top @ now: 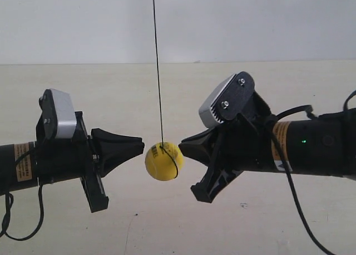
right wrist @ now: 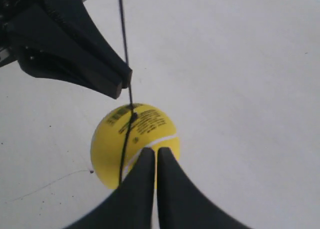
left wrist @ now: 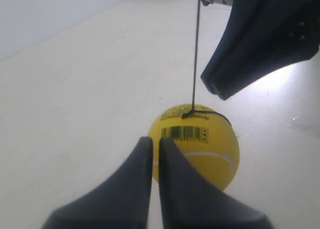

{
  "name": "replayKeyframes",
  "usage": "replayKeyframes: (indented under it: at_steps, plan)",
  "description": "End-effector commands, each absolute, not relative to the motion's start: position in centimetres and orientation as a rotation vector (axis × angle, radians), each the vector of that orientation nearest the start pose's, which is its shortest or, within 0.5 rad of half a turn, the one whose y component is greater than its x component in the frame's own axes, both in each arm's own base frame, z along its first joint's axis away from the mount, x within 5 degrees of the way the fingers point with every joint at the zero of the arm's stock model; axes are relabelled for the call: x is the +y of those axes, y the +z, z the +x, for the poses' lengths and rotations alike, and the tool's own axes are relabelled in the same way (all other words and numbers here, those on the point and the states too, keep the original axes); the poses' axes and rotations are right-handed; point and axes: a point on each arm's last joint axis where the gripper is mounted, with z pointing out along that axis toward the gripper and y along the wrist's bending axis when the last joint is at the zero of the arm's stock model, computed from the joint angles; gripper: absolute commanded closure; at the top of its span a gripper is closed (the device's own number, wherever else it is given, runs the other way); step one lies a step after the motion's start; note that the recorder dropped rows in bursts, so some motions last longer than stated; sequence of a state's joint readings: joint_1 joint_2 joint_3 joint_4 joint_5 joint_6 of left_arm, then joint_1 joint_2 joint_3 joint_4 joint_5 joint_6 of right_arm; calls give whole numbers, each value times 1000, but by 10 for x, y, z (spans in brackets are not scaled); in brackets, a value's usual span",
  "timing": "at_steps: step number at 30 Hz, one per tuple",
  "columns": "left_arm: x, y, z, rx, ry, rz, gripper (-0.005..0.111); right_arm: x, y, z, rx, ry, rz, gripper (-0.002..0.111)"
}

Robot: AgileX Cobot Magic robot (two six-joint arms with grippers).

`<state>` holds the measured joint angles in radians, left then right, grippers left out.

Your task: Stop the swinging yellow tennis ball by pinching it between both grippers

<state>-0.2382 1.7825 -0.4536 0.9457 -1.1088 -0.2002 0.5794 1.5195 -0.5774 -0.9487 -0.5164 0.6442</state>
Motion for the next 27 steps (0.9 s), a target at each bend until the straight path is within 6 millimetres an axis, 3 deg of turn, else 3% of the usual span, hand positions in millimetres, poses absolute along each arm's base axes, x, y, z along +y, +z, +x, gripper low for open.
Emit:
replayKeyframes:
  at_steps: [1,10,18,27]
  plan:
    - [-122,152,235,1602,-670,967,102,173,212,208,1807,562,-1027,108]
    - [-93,170,225,1792,-476,600,102,158,237,189,1732,552,-966,108]
    - [-74,192,189,1711,-423,435,102,139,260,166,1658,537,-885,108]
    - [-63,223,151,1528,-437,382,102,114,281,130,1537,593,-758,108]
